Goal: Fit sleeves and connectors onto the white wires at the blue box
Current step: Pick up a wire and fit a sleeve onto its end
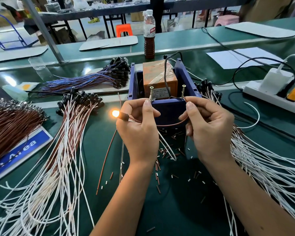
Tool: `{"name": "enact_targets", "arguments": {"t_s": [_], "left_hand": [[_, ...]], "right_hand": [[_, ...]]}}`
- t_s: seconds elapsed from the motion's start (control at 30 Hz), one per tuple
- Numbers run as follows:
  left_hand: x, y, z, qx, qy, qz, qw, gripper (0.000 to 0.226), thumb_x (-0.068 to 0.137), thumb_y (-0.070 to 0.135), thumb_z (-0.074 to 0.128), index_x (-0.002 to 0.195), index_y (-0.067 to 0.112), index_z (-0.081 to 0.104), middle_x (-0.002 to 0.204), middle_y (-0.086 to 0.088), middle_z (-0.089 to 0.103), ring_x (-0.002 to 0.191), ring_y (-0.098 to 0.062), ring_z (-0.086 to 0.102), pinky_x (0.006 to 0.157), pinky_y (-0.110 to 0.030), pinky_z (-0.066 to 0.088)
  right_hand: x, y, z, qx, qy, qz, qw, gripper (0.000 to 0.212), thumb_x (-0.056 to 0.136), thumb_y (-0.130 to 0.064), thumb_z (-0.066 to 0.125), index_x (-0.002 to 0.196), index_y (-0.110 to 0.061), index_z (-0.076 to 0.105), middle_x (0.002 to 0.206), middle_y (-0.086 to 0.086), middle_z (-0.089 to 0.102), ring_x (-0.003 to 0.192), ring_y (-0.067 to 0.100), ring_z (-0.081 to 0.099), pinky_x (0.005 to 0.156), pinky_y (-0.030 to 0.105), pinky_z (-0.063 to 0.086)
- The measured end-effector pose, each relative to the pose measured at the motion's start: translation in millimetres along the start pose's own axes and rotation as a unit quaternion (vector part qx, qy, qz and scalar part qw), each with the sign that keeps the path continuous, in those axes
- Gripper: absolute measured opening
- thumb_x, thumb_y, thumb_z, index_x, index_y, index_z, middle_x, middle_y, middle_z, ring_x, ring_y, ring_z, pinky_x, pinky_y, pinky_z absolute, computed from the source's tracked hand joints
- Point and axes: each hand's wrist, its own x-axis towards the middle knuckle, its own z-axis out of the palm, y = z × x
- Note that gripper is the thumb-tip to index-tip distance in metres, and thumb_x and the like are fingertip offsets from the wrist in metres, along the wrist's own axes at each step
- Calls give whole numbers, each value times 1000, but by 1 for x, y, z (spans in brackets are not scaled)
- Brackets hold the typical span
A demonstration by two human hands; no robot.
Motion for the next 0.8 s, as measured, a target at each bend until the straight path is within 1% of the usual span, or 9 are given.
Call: {"name": "enact_targets", "arguments": {"t_s": [0.2, 0.3, 0.47, 0.63, 0.73, 0.8], "left_hand": [[0, 0, 0, -2, -4, -1, 1000, 8, 98, 7, 63, 92, 4, 66, 65, -1, 70, 60, -14, 65, 65, -34, 50], [0, -1, 0, -4, -6, -2, 1000, 8, 97, 8, 64, 91, 5, 67, 65, -1, 70, 60, -15, 65, 65, -33, 50], [0, 0, -1, -17, -12, -12, 1000, 10, 96, 12, 63, 89, 5, 66, 63, -2, 69, 56, -15, 59, 63, -35, 44], [-1, 0, -2, -16, -9, -19, 1000, 9, 97, 11, 63, 89, 7, 65, 62, -1, 68, 56, -15, 58, 63, -36, 44], [-6, 3, -3, -17, 6, -26, 999, 11, 96, 9, 62, 86, 11, 63, 59, 1, 66, 55, -14, 57, 62, -32, 44], [-10, 7, -2, -22, -6, -30, 999, 12, 95, 8, 62, 83, 9, 63, 58, 2, 64, 53, -12, 55, 59, -27, 42]], "right_hand": [[0, -2, 0, -5, 1, 1, 1000, 12, 102, -11, 66, 104, -15, 77, 72, 6, 75, 41, 19, 54, 44, 23, 45], [0, -2, 0, -7, -1, 3, 1000, 12, 102, -11, 66, 105, -15, 77, 72, 7, 75, 42, 19, 54, 45, 23, 45], [0, -1, 0, -8, -3, 4, 1000, 13, 102, -11, 66, 105, -16, 78, 73, 6, 75, 42, 18, 54, 45, 23, 45], [1, 1, 0, -7, 0, 7, 1000, 14, 102, -12, 66, 104, -19, 78, 73, 7, 75, 42, 19, 54, 45, 23, 45], [0, -1, 0, -12, 0, 8, 1000, 12, 101, -14, 65, 102, -18, 77, 72, 6, 74, 42, 18, 55, 45, 22, 45], [0, -5, -4, -25, 7, 6, 1000, 11, 101, -15, 66, 98, -19, 76, 68, 6, 73, 40, 18, 54, 43, 21, 43]]}}
